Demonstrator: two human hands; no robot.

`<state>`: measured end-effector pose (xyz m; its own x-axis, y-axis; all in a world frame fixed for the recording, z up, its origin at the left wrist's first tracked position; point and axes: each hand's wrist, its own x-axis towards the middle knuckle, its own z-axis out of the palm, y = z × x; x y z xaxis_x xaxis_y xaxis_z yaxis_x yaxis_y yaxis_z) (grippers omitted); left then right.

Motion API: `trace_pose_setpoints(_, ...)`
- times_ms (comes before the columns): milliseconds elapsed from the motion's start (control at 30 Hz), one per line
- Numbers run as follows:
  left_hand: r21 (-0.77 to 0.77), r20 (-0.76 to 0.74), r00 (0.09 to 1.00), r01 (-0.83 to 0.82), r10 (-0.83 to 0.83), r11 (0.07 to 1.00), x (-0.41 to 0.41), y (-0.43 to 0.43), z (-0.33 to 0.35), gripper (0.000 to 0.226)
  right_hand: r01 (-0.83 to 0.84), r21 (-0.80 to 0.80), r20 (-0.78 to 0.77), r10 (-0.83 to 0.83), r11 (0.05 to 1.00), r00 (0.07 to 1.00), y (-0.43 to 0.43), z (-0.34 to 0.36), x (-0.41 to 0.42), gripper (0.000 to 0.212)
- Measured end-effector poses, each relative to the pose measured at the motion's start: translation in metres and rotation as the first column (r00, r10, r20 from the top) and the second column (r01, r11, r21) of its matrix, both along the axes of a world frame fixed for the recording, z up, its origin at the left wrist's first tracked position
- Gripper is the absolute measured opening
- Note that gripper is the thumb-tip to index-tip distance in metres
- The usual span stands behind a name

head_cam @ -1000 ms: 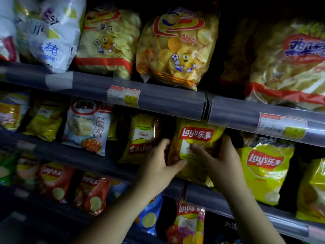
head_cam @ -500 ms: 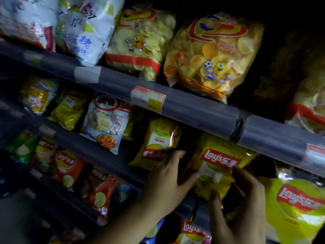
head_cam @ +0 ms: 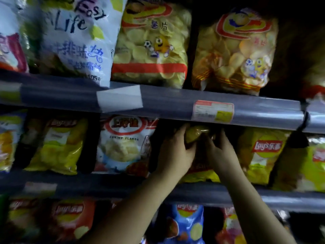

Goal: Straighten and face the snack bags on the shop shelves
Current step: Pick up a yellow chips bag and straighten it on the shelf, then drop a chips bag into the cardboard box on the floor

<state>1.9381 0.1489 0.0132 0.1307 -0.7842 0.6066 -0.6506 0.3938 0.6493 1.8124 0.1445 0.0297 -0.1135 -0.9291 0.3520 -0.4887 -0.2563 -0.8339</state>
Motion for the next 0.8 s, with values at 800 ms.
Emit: trace_pose_setpoints(800, 0.285, -0.580, 0.781, 0.461, -0.231, 0.840, 0.189, 0.141, 0.002, 0.039, -0.591, 0.161, 0.456, 0.471, 0.791, 0.755, 0.108, -0.018, 0.090, 0.037)
